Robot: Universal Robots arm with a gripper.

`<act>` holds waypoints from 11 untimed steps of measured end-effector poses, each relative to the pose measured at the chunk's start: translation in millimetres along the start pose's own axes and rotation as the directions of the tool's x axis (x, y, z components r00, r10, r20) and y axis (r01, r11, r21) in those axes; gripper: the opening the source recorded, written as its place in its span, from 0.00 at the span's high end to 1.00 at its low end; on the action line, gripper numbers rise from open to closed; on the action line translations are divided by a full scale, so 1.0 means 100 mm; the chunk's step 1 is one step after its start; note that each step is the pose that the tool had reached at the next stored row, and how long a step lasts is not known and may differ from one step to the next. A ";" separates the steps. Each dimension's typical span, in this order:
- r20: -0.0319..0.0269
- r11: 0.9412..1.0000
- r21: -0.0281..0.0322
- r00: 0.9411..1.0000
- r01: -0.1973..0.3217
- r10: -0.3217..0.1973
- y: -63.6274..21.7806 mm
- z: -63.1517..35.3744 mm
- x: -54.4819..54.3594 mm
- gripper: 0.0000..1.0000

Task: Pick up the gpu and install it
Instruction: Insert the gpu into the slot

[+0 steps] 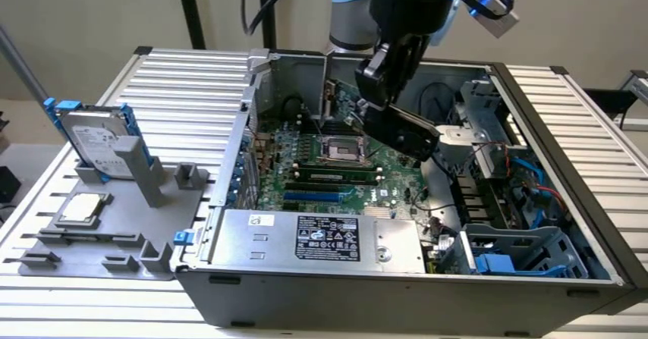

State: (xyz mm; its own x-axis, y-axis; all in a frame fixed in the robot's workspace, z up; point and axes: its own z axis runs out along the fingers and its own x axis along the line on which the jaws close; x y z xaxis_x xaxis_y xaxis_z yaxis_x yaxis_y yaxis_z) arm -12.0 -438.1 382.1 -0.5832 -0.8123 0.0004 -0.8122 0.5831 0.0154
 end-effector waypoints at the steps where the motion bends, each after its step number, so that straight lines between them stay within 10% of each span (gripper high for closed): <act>1: 0.000 1.000 0.000 1.000 0.018 -0.018 0.000 0.012 0.00 0.73; 11: -0.003 0.980 0.000 0.980 0.199 -0.199 -0.002 0.134 0.00 0.73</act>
State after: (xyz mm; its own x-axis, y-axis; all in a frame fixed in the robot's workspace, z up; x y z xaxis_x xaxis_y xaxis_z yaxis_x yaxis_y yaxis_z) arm -12.0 -438.1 368.7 -0.4098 -0.9122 0.0004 -0.9121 0.4097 0.0154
